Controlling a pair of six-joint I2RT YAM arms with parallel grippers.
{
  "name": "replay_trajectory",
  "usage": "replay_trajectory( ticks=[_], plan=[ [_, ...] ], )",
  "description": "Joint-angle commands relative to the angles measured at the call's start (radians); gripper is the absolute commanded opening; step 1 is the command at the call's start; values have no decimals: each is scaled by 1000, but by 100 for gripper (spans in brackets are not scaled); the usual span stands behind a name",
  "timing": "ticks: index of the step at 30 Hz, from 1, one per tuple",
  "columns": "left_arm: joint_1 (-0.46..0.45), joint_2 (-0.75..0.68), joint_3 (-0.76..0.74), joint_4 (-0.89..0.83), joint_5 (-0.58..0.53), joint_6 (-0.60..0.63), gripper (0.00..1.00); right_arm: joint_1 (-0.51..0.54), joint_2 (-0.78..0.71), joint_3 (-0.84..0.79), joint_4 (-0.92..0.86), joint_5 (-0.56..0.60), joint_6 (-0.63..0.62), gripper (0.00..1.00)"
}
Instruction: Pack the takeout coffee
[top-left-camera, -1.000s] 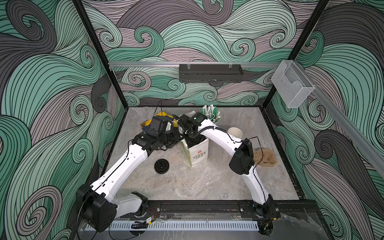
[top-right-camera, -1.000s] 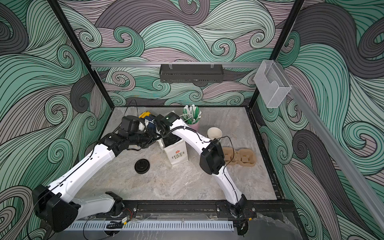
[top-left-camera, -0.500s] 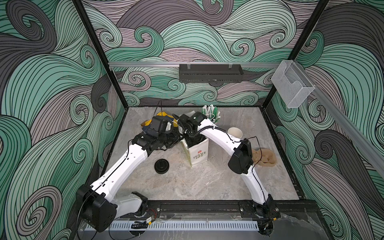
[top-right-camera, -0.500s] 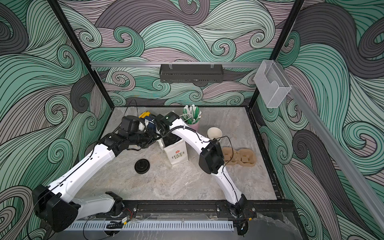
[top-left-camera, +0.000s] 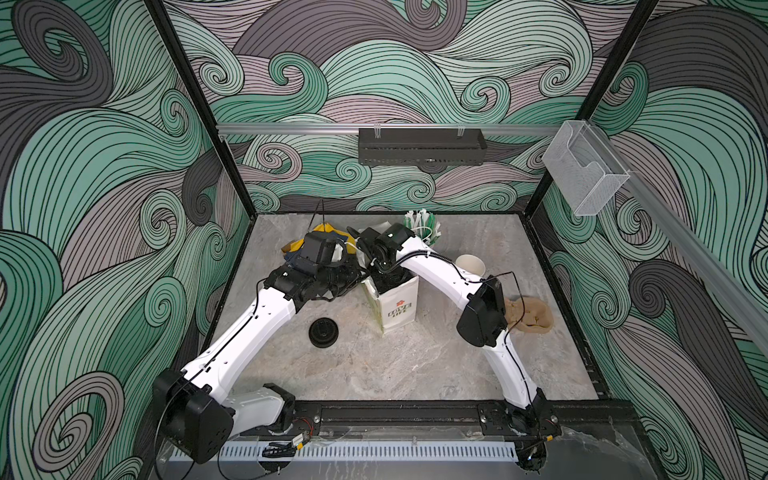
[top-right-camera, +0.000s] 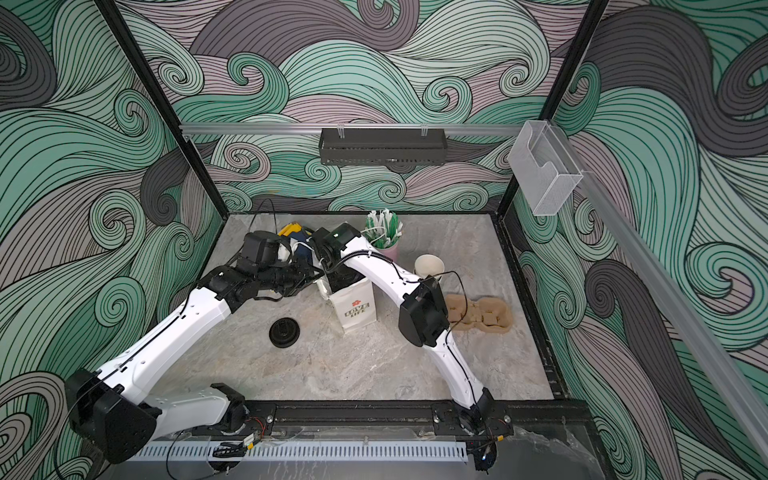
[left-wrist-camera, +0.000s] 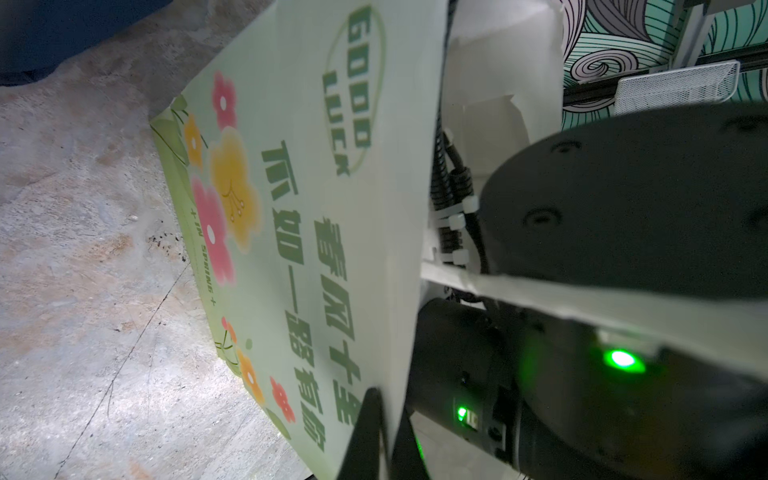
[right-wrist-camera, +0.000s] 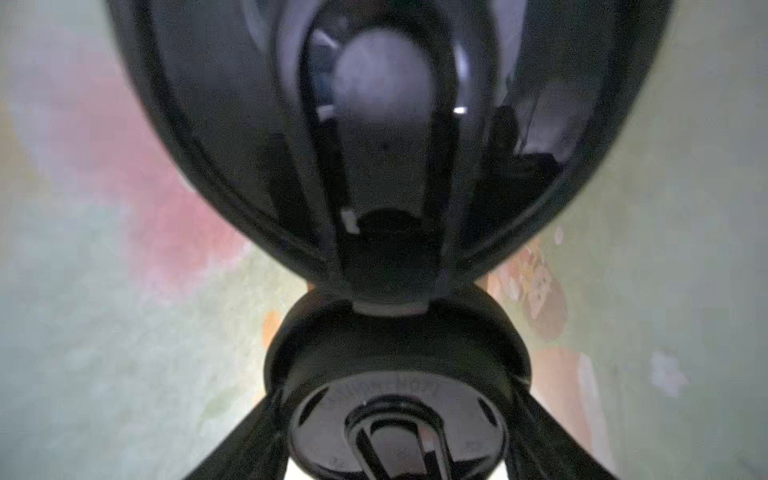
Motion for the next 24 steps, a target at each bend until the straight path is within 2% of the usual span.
replay_trajectory(
  ticks=[1,11,16,24],
  plan=[
    [-13,3,35,-3,38,1,6,-7,-13,-31,80,16,2,82],
    [-12,5,47,-20,34,6,6,8,-98,-11,30,15,7,94],
    [-12,3,53,-38,29,10,5,18,-132,-6,20,41,29,93],
    [-12,0,57,-69,11,18,4,31,-182,-13,9,71,64,86]
  ],
)
